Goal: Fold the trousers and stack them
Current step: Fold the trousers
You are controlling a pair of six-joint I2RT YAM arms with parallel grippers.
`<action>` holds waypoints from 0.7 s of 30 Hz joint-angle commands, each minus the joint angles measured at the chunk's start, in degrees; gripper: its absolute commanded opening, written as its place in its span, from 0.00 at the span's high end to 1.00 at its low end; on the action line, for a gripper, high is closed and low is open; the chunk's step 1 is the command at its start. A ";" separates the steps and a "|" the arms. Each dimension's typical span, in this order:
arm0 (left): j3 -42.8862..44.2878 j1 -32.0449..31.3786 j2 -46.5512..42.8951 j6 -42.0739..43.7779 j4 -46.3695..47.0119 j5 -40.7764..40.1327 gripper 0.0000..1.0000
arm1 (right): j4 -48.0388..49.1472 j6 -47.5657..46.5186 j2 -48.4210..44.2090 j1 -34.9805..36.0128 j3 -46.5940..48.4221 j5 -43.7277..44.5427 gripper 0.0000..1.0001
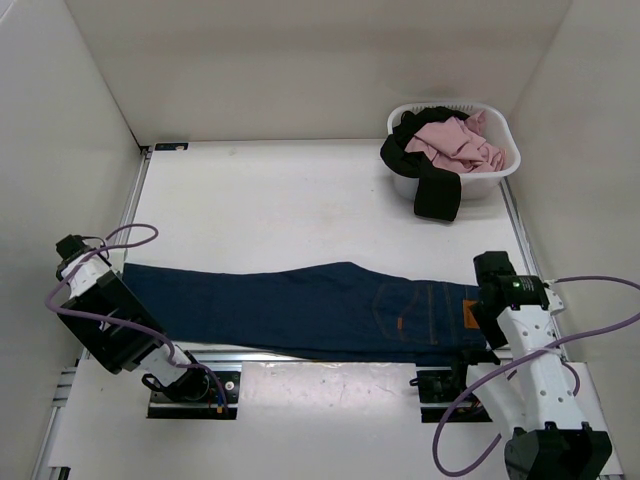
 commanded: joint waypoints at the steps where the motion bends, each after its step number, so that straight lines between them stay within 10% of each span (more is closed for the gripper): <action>1: 0.04 0.38 -0.46 -0.38 1.31 -1.18 0.84 | -6.92 -0.84 0.25 0.24 4.63 3.68 0.39; 12: 2.59 0.38 -4.85 0.85 1.84 -6.71 0.74 | 3.09 -10.26 10.88 8.05 11.59 5.01 0.36; 17: -0.74 0.38 -5.99 2.61 1.84 -8.64 0.24 | 9.86 -7.88 13.60 10.61 5.89 1.15 0.35; 21: -0.05 0.38 -7.84 1.92 1.84 -9.17 0.06 | 14.87 -7.17 15.80 13.25 3.33 -1.05 0.35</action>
